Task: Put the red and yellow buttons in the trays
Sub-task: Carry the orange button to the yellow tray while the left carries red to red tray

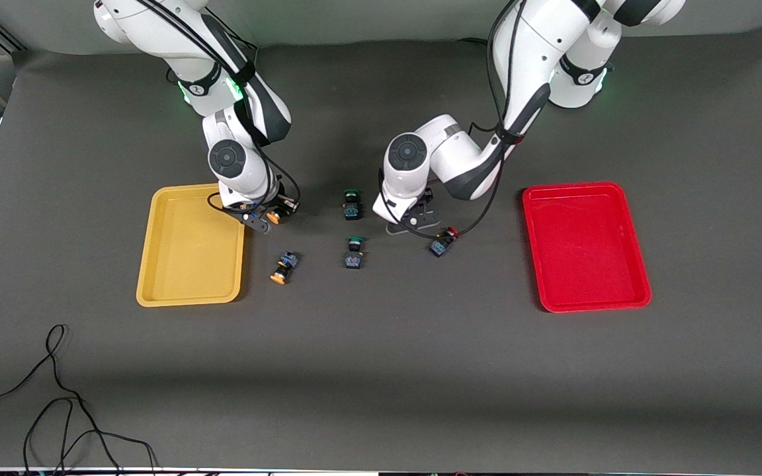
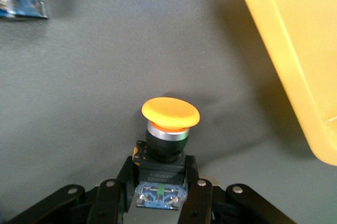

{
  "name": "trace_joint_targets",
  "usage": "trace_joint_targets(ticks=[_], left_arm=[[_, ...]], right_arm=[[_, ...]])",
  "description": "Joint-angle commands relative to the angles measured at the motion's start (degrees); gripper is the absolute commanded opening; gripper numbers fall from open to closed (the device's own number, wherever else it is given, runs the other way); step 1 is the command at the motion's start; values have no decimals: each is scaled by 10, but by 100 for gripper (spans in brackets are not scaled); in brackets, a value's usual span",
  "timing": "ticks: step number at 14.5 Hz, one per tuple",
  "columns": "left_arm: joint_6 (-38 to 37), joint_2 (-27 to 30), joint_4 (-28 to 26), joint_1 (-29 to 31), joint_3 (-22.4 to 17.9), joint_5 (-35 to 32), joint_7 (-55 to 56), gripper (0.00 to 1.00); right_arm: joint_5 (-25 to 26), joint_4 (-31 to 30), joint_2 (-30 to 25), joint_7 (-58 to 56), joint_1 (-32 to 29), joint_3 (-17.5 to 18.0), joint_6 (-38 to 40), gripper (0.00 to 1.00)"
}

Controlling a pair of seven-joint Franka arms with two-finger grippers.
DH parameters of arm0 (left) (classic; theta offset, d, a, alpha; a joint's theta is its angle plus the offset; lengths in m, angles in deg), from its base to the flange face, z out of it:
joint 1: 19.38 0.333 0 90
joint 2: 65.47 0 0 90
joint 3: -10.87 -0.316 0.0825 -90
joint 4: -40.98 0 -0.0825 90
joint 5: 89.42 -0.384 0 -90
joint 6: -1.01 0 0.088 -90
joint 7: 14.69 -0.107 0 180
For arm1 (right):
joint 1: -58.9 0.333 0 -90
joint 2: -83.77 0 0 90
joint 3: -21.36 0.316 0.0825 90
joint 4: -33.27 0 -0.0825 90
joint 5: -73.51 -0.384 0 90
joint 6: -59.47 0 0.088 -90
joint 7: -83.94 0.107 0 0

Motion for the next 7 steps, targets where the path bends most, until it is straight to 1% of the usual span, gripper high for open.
trace_joint_targets(ticks=[1,2,3,6,7], left_arm=[[-73,43,19,49,16,5,-17,6],[-94,65,18,79,33,27,-55,4],[-115,89,14,108,42,45,-97,3],[-209,147,9,191,45,104,-252,3],[-238,164,3,223,44,117,-304,3]], right_arm=[[-10,15,-88,11,-4,-8,101,25],[-10,24,-119,10,-6,-22,140,24],[-10,34,-144,1,-6,-36,174,24],[-8,71,-196,-42,-6,-103,257,24],[-4,85,-207,-68,-6,-133,284,24]])
